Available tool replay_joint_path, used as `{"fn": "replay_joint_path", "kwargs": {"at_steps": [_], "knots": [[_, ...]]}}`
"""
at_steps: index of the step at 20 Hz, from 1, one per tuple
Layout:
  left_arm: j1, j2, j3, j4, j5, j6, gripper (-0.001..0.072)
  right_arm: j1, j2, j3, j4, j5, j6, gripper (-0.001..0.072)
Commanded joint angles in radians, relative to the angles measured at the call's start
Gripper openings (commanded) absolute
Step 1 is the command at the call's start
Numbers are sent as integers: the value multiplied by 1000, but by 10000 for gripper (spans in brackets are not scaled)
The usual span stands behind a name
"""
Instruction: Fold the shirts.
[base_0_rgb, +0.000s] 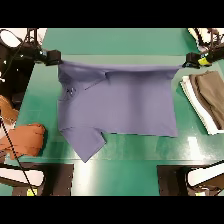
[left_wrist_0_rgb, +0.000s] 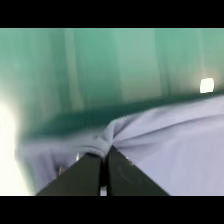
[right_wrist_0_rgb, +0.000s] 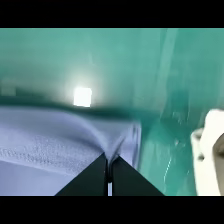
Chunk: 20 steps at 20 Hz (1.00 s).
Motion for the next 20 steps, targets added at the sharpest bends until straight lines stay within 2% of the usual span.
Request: {"fn": "replay_joint_path", "kwargs": {"at_steps": [1,6,8,9,10,11,12,16,20], "knots": [[43,-5,-78,5,-161,58,24,6,-6,-83,-5,43,-17,12],[33,-5,-324,-5,6,57,25,63,-6,-262,-4,-37,-16,12],[34,-5,-347,13,13,43,26,74,-6,-289,-4,-43,-16,12],[34,-3,-345,19,7,21,82,74,-6,-289,-2,-34,-16,13],[34,-3,-335,20,-7,12,370,74,-2,-289,-2,-24,-16,17],[34,-3,-319,26,-32,-5,586,74,6,-289,-3,-8,-17,188],[34,1,-299,27,-69,-4,542,68,19,-289,-4,10,-17,392],[34,117,-298,92,-130,-31,545,18,114,-315,-5,108,-36,384],[34,306,-496,111,-217,-87,546,-17,293,-497,-4,82,-36,384]]}}
